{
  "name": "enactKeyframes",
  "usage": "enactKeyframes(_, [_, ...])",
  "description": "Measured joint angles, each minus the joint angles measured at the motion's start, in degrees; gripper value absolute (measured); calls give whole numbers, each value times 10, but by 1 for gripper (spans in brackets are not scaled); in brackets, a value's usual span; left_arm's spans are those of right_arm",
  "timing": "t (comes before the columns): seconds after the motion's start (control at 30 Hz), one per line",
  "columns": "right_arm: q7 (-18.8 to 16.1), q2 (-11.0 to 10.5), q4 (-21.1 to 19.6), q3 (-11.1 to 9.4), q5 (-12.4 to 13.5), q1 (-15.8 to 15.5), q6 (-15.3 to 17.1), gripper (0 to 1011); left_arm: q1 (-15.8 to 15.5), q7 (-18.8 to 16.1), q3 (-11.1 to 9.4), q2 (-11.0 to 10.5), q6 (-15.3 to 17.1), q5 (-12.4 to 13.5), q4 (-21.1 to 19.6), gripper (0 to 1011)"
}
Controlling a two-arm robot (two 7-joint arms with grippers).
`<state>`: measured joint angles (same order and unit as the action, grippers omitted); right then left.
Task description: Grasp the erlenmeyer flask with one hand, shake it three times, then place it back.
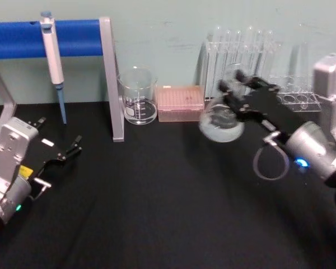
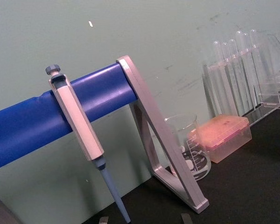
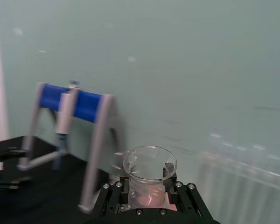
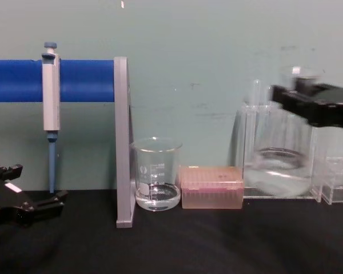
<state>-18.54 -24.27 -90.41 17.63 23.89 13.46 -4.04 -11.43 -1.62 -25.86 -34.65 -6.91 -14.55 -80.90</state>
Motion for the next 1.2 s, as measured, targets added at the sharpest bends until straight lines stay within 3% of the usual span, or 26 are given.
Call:
enactKeyframes(0.33, [56, -11, -26, -66, -18, -49, 13, 450, 0, 0, 0, 0, 0, 0, 0, 1001])
enactKeyframes(0.6, [55, -5, -25, -79, -24, -52, 15, 450, 0, 0, 0, 0, 0, 0, 0, 1001])
enactKeyframes(0.87, [11, 10, -5, -65, -24, -28, 21, 450, 0, 0, 0, 0, 0, 0, 0, 1001])
enactKeyframes(1.07, [-40, 21, 16, -31, -20, 2, 25, 449, 0, 0, 0, 0, 0, 0, 0, 1001])
enactKeyframes(1.2, [-81, 29, 30, 1, -7, 27, 25, 449, 0, 0, 0, 0, 0, 0, 0, 1001])
